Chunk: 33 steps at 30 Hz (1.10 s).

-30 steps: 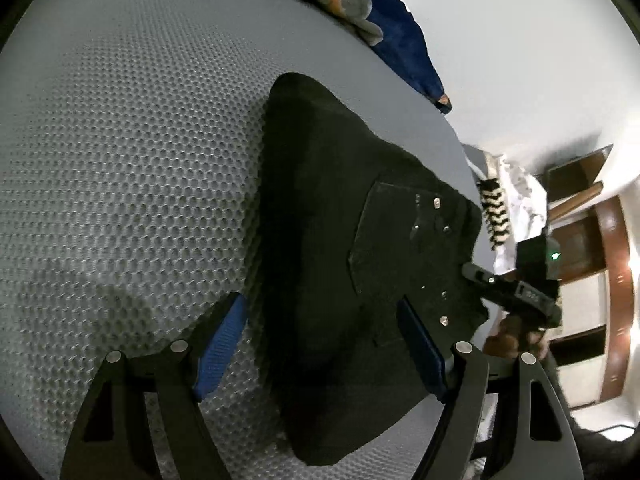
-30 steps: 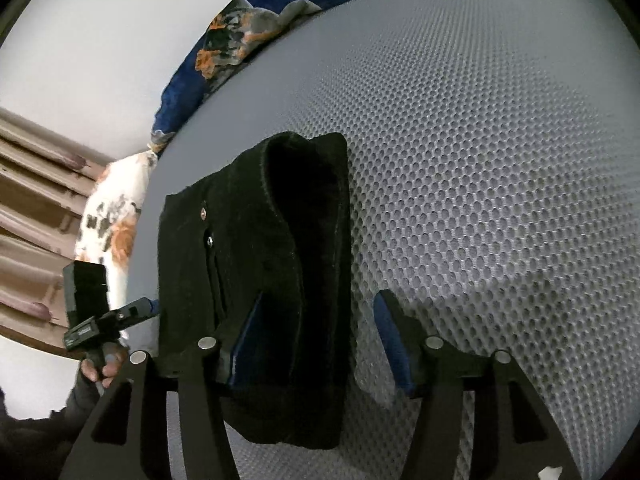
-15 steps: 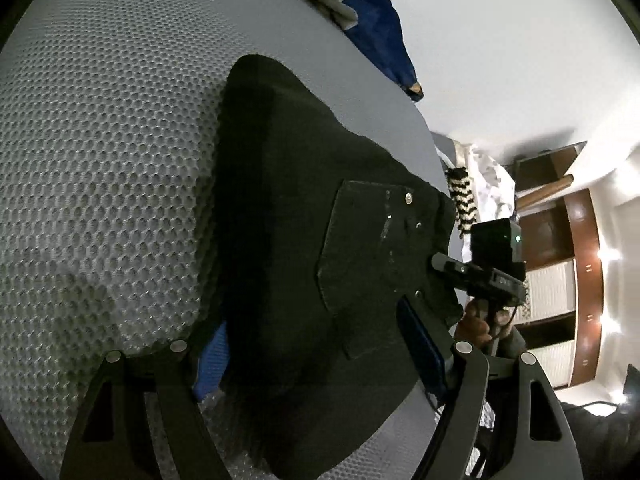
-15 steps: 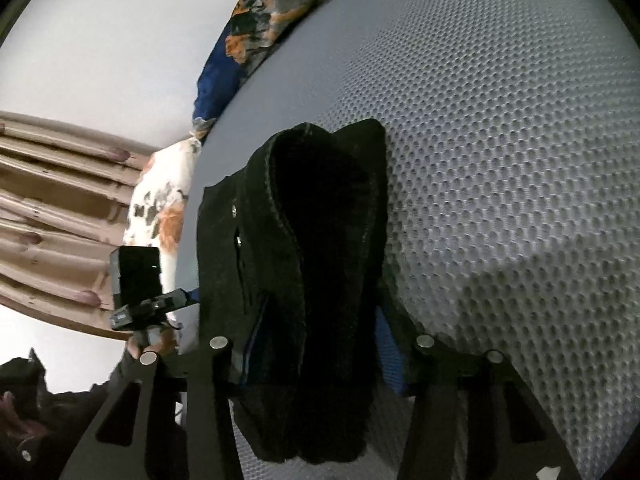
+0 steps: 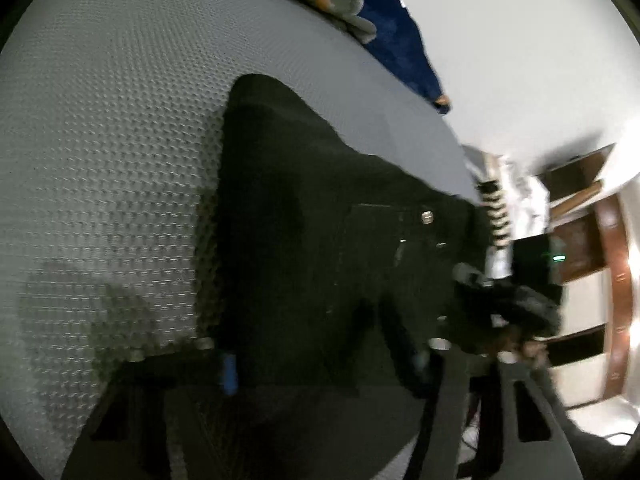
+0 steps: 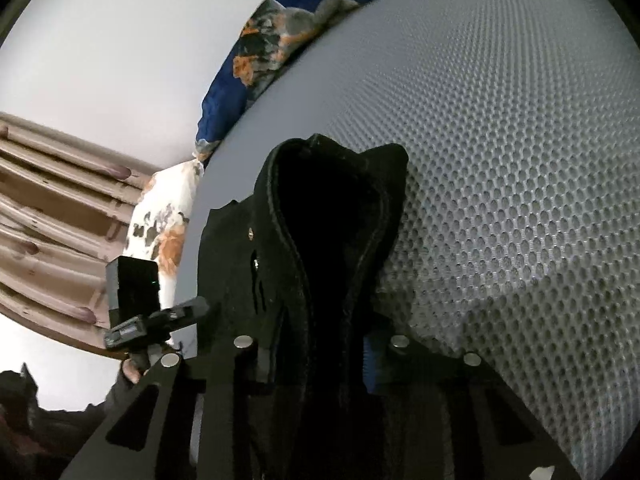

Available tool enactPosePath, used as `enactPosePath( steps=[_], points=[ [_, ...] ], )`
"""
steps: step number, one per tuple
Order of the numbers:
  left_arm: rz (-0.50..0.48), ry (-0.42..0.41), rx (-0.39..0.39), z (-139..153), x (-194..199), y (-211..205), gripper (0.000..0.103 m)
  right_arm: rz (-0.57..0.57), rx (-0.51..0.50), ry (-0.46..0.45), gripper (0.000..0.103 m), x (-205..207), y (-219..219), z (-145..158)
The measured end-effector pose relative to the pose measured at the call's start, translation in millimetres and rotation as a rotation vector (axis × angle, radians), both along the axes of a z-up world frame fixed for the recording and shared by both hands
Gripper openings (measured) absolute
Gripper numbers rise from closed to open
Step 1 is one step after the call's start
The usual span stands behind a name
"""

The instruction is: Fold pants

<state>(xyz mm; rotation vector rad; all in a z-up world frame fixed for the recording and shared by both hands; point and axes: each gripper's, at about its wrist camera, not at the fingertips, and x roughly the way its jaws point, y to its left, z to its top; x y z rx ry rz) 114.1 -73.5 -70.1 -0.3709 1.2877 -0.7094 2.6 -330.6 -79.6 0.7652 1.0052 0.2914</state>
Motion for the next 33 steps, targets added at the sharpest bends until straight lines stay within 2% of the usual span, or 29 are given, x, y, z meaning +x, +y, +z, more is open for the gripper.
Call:
enactPosePath(
  steps=[4,9,16,26,33],
  points=[
    [0.012,-0.030,0.050,3.3,-3.6,-3.3,0.033,-0.011,-0.045,-0.022,0.024,-1.3,11.5,16.6],
    [0.001,-0.085,0.093,13.3,-8.6,-1.2,0.026,-0.009,-0.063,-0.039,0.023,1.8,24.0,34.0],
    [0.015,-0.135,0.109,24.3,-1.9,16.7,0.025,0.007,-0.050,-0.047,0.023,21.2,38.5,39.4],
    [0.076,-0.230,0.169,37.7,33.7,38.0,0.025,0.033,-0.025,-0.074,0.022,77.0,55.8,39.6],
    [0.105,-0.250,0.189,36.2,60.7,43.4,0.025,0.046,-0.042,-0.084,0.022,108.9,59.5,40.8]
  ],
)
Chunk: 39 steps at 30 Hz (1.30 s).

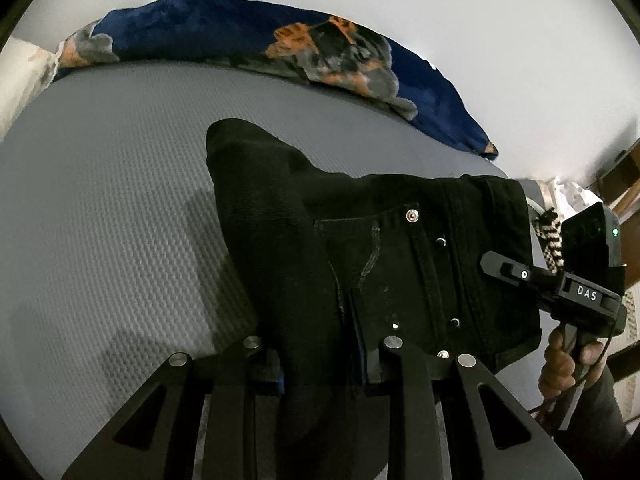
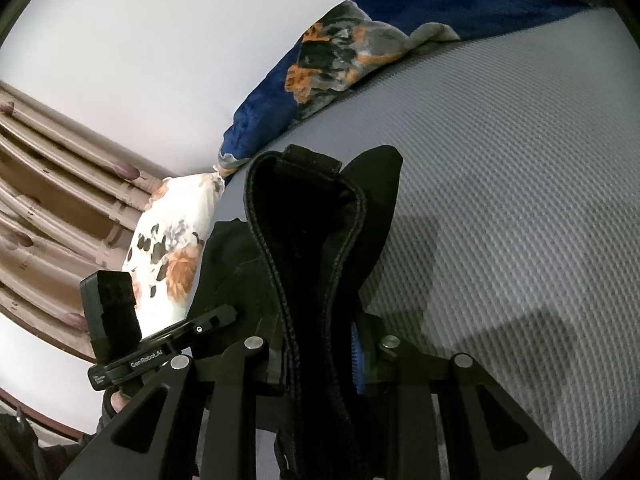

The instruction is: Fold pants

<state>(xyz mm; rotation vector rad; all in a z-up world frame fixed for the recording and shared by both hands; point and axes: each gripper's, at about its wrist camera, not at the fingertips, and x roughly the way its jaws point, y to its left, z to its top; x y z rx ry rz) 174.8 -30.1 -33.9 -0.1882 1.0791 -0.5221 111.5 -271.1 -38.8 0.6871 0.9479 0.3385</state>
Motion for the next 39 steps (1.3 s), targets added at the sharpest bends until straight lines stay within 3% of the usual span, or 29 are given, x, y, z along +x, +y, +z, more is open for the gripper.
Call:
enactPosePath(
  steps=[7,11,15,17,23,27,30,34,39],
  points=[
    [0.007,-0.038,0.030,1.1,30.5,-8.0,0.025,-0.045,-0.033,0.001,0.022,22.0,-6.3,-5.6],
    [0.018,-0.014,0.090,-19.5,42.6,-10.1,0.027,-0.079,-0.135,0.052,0.022,27.6,-5.6,-18.4],
    [0.039,0.009,0.122,-42.8,41.6,-1.6,0.050,-0.109,-0.199,0.081,0.032,25.4,-8.4,-31.3],
    [0.036,0.011,0.124,-48.2,40.5,1.4,0.055,-0.121,-0.239,0.108,0.037,25.2,-7.5,-35.4],
    [0.019,-0.021,0.194,-38.2,19.7,1.3,0.061,-0.152,-0.263,0.139,0.048,11.2,-9.1,-39.0],
    [0.035,-0.051,0.257,-29.8,-2.4,5.1,0.062,-0.164,-0.291,0.135,0.049,-8.1,-5.0,-34.3],
    [0.068,-0.071,0.302,-23.7,-21.6,10.1,0.062,-0.177,-0.351,0.097,0.050,-25.0,4.1,-21.1],
    [0.121,-0.098,0.332,-16.2,-45.4,17.7,0.062,-0.146,-0.514,0.015,0.055,-47.8,28.3,-0.4],
    [0.170,-0.124,0.361,-8.0,-69.1,21.4,0.063,-0.144,-0.540,-0.031,0.060,-77.1,46.6,14.5]
  ],
)
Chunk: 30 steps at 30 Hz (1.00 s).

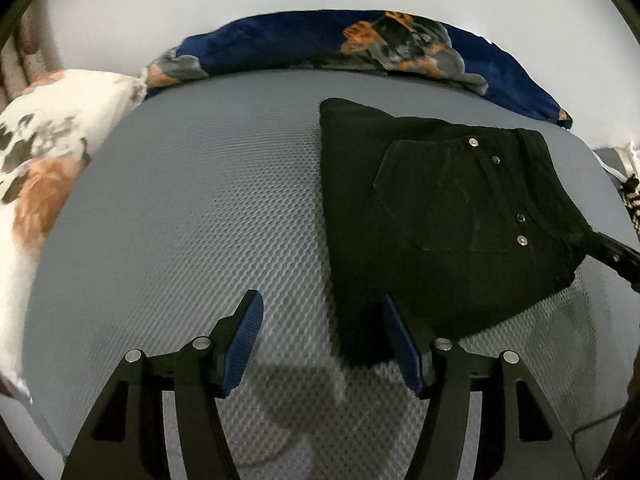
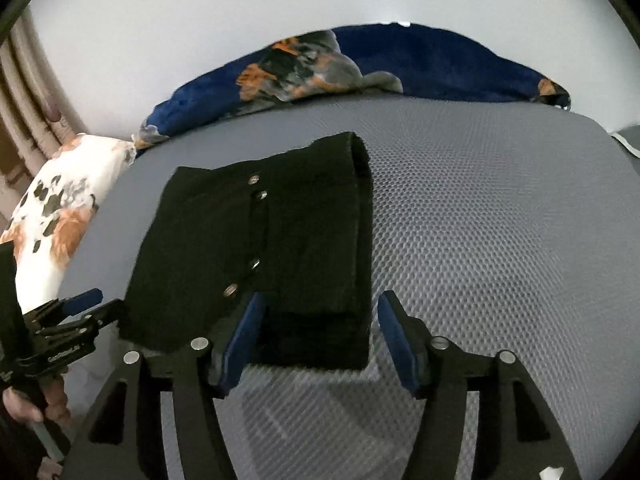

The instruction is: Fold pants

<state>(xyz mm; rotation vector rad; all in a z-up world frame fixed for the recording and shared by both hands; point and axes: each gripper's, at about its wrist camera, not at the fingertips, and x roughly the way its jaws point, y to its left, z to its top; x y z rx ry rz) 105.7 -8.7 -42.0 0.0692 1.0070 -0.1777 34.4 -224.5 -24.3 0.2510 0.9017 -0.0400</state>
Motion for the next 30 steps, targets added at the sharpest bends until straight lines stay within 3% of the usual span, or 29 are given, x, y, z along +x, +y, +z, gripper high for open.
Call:
enactPosePath(
  steps=[3,12,18,30],
  points=[
    [0.016,-0.015,-0.011,4.9,-15.5,1.7,0.067,-0.007,-0.037,-0.018,0.067,-14.3,11.7,3.9],
    [0.020,-0.051,0.008,9.0,-46.3,0.6,0.068,-0.010,-0.069,-0.019,0.071,-34.7,36.6,2.7],
    [-0.004,-0.046,0.021,4.9,-48.1,-4.2,0.072,-0.009,-0.094,-0.033,0.080,-40.3,45.8,1.7],
    [0.014,-0.029,0.018,0.4,-46.4,-2.4,0.072,0.007,-0.126,-0.007,0.082,-38.9,52.6,-12.5]
  ],
)
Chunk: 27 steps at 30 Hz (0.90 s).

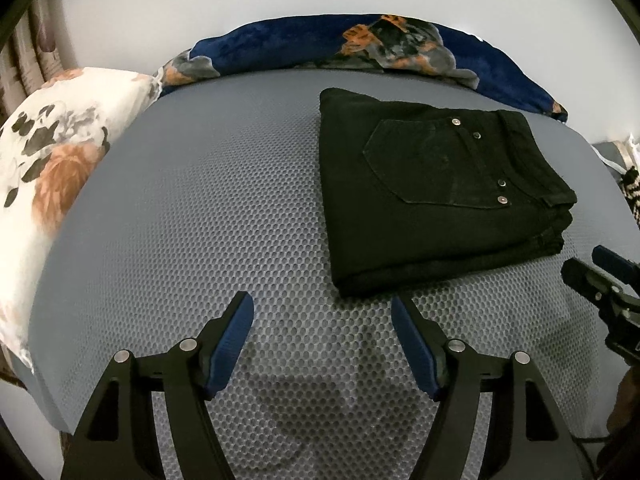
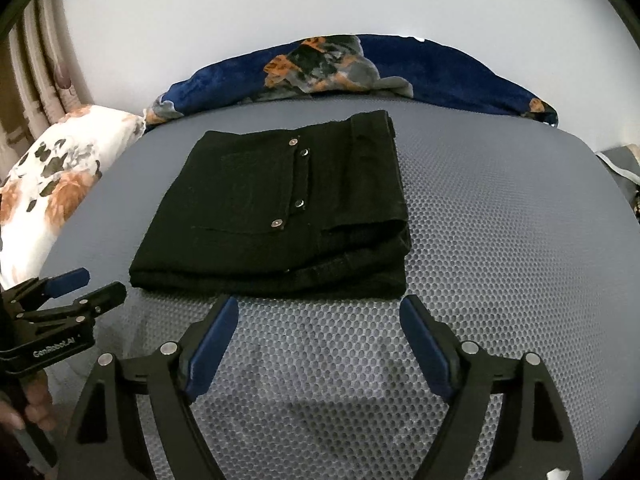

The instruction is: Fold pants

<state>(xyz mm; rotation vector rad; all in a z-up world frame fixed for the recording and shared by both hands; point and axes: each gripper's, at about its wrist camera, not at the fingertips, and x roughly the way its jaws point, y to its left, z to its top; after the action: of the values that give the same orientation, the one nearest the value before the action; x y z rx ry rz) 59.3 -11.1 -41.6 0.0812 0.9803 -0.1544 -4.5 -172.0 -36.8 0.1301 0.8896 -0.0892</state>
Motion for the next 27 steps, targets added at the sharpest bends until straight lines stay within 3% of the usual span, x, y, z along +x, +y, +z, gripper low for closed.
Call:
enactPosePath(
  steps=[27],
  points=[
    [0.019,-0.007,0.035,-3.2,0.1,-0.7,0.072,-0.014,0.051,0.033,0.083,0.6,-1.9,-8.1]
  ],
)
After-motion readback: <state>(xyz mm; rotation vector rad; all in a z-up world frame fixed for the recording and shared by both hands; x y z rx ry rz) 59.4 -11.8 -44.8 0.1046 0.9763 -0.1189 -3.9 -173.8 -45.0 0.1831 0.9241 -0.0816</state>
